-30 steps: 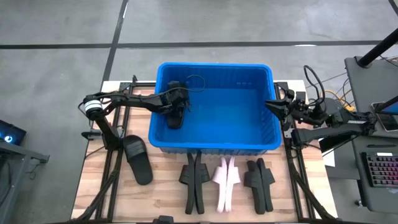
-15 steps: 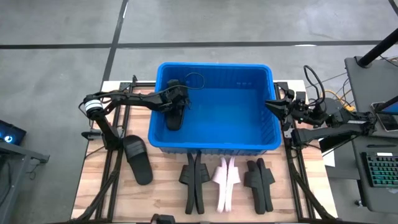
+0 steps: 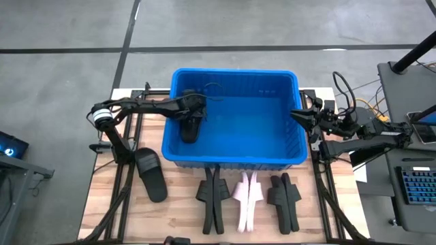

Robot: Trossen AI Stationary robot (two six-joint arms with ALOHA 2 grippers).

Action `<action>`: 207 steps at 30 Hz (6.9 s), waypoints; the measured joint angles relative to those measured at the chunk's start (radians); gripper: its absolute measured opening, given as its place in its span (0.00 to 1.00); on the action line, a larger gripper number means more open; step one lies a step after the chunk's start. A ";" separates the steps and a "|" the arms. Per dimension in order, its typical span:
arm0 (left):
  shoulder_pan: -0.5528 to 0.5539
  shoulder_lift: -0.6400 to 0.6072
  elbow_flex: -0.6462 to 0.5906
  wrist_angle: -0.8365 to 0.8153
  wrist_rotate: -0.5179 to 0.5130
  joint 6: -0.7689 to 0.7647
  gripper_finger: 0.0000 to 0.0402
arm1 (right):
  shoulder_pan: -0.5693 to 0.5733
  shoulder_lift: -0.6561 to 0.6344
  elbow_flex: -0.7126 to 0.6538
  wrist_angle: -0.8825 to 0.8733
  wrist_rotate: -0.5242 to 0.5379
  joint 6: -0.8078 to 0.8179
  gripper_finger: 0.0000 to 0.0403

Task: Pick and place slides into bin
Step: Put the black slides into the blue bin

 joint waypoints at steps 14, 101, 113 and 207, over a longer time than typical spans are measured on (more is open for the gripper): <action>-0.045 -0.152 0.157 -0.098 0.108 -0.102 0.78 | 0.000 0.000 0.000 0.000 0.000 0.000 0.20; -1.272 -0.491 -0.265 -0.926 0.365 -2.115 0.78 | 0.000 0.005 0.000 0.010 -0.009 0.045 0.21; -1.262 -0.299 -0.299 -0.900 0.356 -2.115 0.78 | 0.000 0.005 0.000 0.010 -0.008 0.045 0.17; -0.748 -0.267 0.510 -0.387 0.093 -1.082 0.00 | 0.000 0.005 0.000 0.010 -0.008 0.054 0.17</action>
